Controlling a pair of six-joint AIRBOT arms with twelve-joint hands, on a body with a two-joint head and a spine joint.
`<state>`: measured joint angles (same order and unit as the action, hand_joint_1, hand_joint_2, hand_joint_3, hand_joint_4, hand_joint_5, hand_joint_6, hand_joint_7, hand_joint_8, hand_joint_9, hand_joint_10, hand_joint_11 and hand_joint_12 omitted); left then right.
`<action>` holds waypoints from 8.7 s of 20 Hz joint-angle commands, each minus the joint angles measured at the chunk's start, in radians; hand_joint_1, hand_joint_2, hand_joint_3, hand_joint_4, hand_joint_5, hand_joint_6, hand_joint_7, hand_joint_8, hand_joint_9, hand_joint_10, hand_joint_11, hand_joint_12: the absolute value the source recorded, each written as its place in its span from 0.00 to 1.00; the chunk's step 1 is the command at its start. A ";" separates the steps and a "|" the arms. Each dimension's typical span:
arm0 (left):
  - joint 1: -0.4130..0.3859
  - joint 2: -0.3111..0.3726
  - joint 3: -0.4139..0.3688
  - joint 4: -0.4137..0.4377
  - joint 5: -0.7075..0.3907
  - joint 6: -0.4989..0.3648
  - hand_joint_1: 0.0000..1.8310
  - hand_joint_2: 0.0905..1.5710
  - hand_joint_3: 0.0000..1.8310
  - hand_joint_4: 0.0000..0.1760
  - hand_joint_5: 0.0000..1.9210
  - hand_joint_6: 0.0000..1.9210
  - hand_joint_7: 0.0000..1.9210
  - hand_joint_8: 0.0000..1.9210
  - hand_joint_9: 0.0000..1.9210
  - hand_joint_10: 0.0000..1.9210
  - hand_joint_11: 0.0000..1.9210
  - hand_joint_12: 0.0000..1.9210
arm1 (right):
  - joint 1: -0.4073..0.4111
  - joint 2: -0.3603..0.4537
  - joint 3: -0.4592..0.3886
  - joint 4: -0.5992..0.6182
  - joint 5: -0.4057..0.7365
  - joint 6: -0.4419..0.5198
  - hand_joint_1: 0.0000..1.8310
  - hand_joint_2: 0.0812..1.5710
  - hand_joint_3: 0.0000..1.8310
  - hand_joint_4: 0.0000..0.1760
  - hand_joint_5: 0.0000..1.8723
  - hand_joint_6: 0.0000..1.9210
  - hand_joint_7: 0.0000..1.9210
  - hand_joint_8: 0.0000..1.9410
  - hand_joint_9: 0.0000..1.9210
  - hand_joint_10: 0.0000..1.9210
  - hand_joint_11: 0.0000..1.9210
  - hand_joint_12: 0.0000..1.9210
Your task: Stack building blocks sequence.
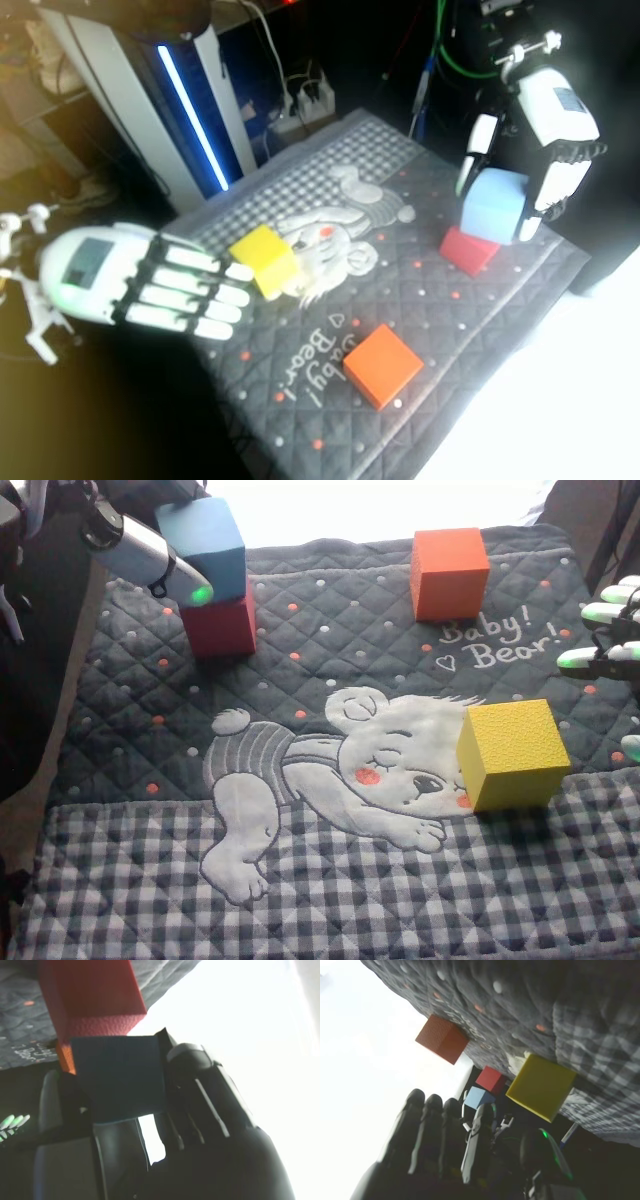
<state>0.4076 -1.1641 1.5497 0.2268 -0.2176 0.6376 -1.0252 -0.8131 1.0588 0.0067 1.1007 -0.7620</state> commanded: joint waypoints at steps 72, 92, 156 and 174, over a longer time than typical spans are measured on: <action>0.682 0.495 -0.656 -0.359 -1.021 0.107 0.45 0.44 0.00 1.00 0.00 0.00 0.00 0.00 0.00 0.00 0.00 0.00 | 0.194 -0.134 0.062 -0.184 0.042 0.101 0.29 0.50 0.00 1.00 0.00 0.00 0.00 0.00 0.01 0.00 0.09 0.02; 0.716 0.466 -0.638 -0.385 -1.027 0.064 0.49 0.48 0.00 0.93 0.00 0.00 0.00 0.00 0.00 0.00 0.00 0.00 | 0.354 -0.159 0.138 -0.239 0.006 0.145 0.68 0.72 0.00 0.00 0.52 0.39 0.48 0.70 0.45 0.75 0.43 0.87; 0.681 0.422 -0.595 -0.345 -1.022 0.016 0.47 0.45 0.00 0.67 0.01 0.00 0.00 0.00 0.00 0.00 0.00 0.00 | 0.673 -0.518 0.587 0.051 -0.416 -0.039 0.73 0.72 0.00 0.00 0.44 0.02 0.45 0.61 0.38 0.15 0.13 0.64; 0.681 0.417 -0.592 -0.346 -1.023 0.013 0.47 0.45 0.00 0.87 0.01 0.00 0.00 0.00 0.00 0.00 0.00 0.00 | 0.656 -0.503 0.563 0.065 -0.410 -0.038 0.63 0.67 0.00 0.23 0.29 0.00 0.20 0.00 0.23 0.00 0.00 0.57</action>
<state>1.1000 -0.7456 0.9527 -0.1040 -1.1198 0.6586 -0.3790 -1.3247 1.6161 0.0605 0.5743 -0.7982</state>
